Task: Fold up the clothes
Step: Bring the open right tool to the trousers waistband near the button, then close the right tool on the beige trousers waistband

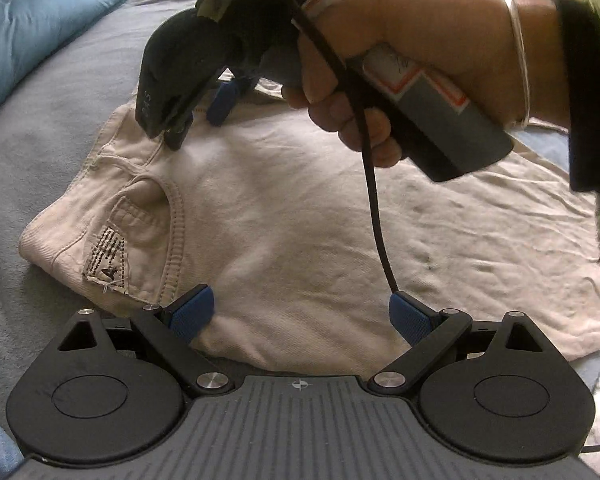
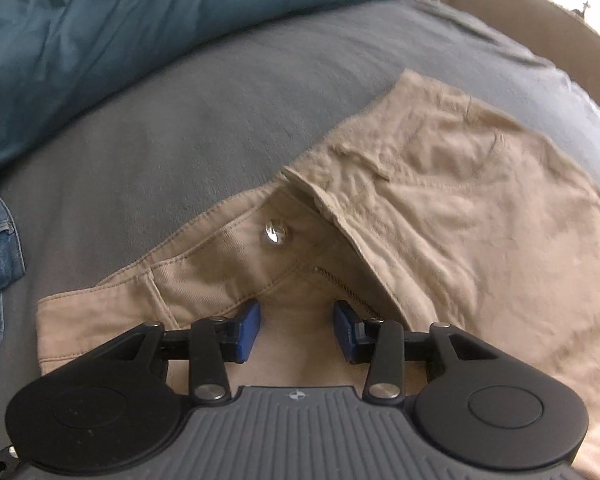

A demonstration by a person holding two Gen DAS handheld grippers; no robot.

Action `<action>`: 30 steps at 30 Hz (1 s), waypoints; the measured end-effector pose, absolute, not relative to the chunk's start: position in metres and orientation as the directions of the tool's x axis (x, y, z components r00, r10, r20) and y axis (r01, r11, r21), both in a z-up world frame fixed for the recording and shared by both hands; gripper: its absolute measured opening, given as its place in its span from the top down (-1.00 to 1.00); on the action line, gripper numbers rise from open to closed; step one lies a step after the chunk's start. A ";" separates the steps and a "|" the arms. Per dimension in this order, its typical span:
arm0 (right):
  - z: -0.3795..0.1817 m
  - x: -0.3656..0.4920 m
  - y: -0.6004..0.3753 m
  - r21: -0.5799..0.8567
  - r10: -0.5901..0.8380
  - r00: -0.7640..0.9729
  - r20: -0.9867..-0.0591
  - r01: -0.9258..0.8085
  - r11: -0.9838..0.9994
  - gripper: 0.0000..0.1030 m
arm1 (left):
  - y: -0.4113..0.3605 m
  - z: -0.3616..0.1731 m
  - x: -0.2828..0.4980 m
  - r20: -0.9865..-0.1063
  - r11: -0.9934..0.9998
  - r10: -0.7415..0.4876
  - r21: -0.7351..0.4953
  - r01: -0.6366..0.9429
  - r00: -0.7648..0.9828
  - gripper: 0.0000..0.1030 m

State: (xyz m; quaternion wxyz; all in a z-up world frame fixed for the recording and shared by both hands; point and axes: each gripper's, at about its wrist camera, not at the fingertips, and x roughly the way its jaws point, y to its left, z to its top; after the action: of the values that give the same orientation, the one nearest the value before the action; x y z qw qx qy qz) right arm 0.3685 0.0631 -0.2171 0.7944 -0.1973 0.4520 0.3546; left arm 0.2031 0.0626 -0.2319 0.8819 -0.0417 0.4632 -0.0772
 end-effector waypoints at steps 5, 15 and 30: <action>-0.224 0.370 0.056 0.052 0.460 0.360 -0.812 -0.740 0.671 0.26 | 0.056 -0.229 0.208 -0.832 0.991 -0.131 -0.127 0.045 0.540 -0.85; -0.222 0.394 0.051 0.231 0.559 0.365 -0.744 -0.645 0.728 0.33 | 0.042 -0.228 0.202 -0.842 0.998 -0.066 -0.048 0.046 0.535 -0.85; -0.149 0.311 -0.114 0.392 0.670 0.379 -0.638 -0.590 0.706 0.30 | 0.046 -0.224 0.191 -0.894 0.985 -0.064 0.015 0.172 0.443 -0.86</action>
State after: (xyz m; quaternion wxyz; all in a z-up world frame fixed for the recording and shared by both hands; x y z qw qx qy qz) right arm 0.3109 -0.1136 -0.1493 0.8288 0.0494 0.4077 0.3800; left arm 0.1915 0.0463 -0.2237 0.8478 0.0519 0.5232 -0.0696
